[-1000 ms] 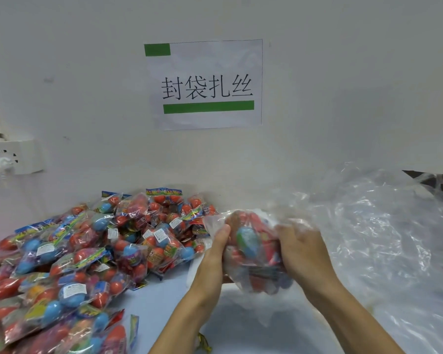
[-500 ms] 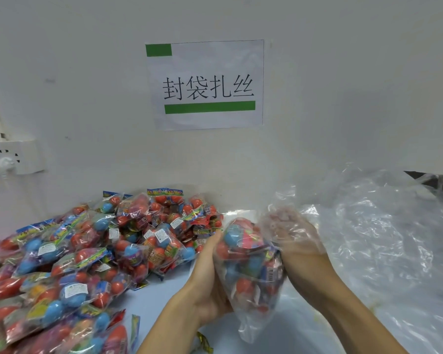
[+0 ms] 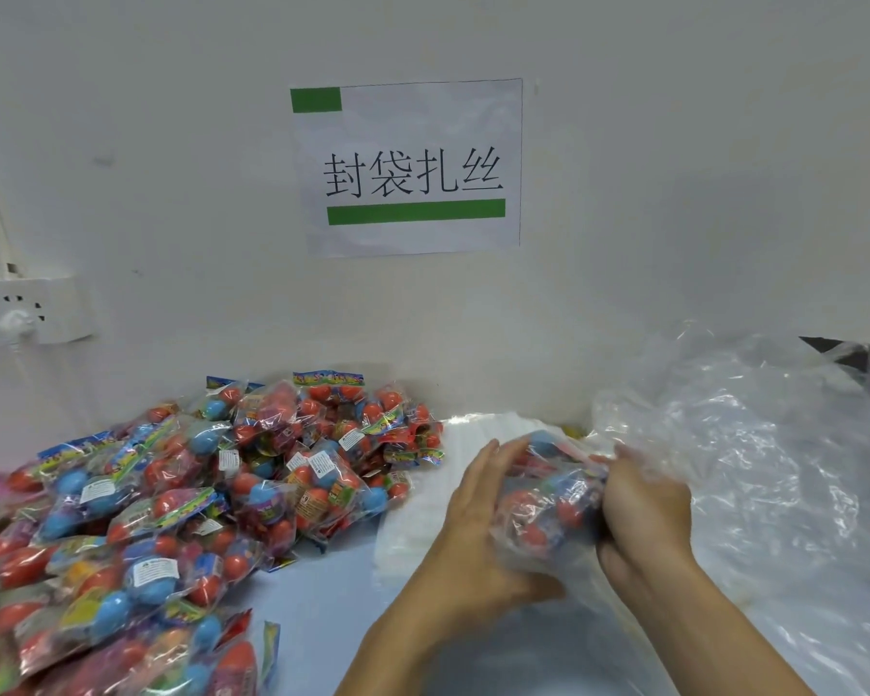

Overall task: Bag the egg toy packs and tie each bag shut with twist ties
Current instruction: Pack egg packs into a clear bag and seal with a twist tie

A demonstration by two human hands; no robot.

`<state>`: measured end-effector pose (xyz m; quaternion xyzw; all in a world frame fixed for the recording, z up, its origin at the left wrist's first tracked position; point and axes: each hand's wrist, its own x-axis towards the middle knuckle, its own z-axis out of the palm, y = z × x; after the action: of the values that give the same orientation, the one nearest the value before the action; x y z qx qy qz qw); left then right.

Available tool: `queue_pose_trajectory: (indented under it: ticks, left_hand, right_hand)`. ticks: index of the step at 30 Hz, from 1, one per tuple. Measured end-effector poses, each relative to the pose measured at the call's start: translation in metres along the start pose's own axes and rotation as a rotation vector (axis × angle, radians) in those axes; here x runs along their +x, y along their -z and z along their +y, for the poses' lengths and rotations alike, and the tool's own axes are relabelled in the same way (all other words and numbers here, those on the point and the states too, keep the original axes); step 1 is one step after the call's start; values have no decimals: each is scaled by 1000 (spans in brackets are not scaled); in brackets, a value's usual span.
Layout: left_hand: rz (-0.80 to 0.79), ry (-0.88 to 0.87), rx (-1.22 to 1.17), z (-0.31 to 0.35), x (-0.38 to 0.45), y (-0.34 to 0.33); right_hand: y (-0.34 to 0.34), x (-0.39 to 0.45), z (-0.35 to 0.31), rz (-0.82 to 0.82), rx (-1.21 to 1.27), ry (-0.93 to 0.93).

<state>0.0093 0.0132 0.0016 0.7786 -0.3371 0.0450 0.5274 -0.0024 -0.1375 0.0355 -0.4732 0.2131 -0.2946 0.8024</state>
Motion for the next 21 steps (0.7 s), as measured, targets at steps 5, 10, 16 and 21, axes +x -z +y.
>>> queue_pose_trajectory:
  ticks: [5, 10, 16, 21]
  left_hand:
    - [185, -78, -69, 5, 2, 4]
    - [287, 113, -349, 8, 3, 11]
    - [337, 454, -601, 13, 7, 17]
    - [260, 672, -782, 16, 7, 20]
  right_hand:
    - [-2, 0, 0, -41, -115, 59]
    - [-1, -7, -5, -290, -194, 129]
    - [-1, -24, -16, -582, -283, 297]
    - [3, -28, -19, -651, -269, 449]
